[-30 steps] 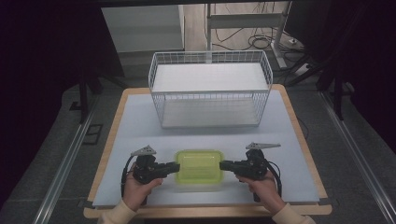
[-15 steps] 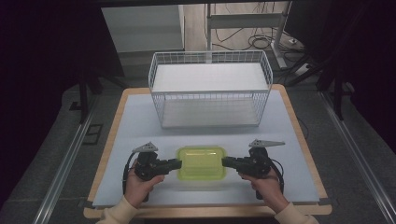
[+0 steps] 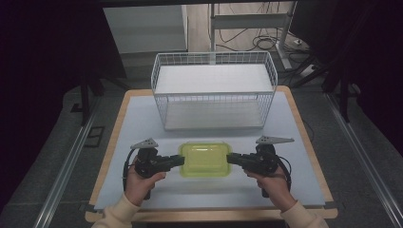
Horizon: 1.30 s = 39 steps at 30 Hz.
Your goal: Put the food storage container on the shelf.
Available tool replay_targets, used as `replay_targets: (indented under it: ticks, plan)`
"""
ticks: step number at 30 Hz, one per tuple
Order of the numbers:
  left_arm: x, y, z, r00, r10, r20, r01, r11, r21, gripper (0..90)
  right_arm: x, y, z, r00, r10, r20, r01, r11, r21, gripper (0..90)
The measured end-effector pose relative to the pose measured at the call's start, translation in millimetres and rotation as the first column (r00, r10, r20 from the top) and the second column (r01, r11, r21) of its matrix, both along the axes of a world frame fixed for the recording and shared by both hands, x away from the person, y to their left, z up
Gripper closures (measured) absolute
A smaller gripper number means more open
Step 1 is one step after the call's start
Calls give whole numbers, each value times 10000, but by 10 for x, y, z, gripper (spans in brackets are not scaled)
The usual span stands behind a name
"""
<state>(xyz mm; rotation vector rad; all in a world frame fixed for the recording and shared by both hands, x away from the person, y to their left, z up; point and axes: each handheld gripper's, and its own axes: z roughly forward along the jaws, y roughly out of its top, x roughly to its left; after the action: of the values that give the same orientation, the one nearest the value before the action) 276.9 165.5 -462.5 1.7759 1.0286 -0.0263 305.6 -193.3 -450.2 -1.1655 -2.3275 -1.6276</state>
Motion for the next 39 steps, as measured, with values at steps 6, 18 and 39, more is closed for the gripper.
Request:
replay_targets:
  ticks: [6,18,39]
  plan:
    - [19,13,76,9999,51,130,-51,10000,36,798,33,29,89,9998,-5,182,6,10000,-62,807]
    - [42,10,241,9990,85,447,-86,10000,24,800,57,32,197,9995,-111,280,112,9999,-46,804]
    - [131,-2,444,9981,103,611,-95,9999,-132,801,108,20,408,9972,-216,718,217,9998,-7,804]
